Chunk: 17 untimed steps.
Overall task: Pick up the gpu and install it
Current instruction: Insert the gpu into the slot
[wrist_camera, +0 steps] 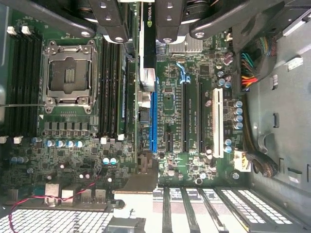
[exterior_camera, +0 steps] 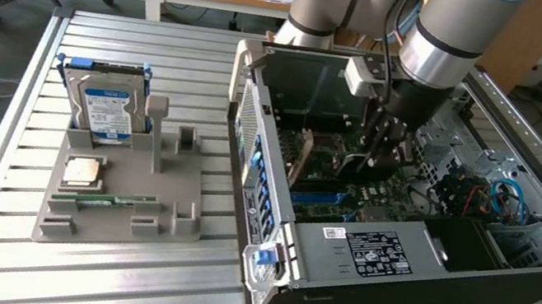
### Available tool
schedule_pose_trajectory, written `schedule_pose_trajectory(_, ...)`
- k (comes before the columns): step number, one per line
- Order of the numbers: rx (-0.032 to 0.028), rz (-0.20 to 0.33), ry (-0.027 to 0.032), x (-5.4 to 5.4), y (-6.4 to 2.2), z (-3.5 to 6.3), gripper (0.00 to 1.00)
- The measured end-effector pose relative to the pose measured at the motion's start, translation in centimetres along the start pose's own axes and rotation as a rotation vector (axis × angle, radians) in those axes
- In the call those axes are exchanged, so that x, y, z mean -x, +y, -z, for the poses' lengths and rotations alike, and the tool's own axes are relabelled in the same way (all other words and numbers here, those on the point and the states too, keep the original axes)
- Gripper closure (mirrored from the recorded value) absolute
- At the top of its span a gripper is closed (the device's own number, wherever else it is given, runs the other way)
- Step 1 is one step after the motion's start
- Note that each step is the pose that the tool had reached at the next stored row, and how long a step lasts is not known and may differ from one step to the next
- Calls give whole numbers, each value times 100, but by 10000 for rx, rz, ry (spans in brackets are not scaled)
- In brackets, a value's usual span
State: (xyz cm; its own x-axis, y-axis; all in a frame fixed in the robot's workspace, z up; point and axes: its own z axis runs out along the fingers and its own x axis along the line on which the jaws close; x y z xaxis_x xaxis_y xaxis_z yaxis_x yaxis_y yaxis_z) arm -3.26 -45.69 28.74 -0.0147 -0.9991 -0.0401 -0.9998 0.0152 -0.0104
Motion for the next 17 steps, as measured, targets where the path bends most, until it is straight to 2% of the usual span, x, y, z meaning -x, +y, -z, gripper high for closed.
schedule_pose_trajectory(8,0,-2,1,-3,5,-70,74)
schedule_pose_trajectory(17,-1,-2,-1,-3,29,-75,74)
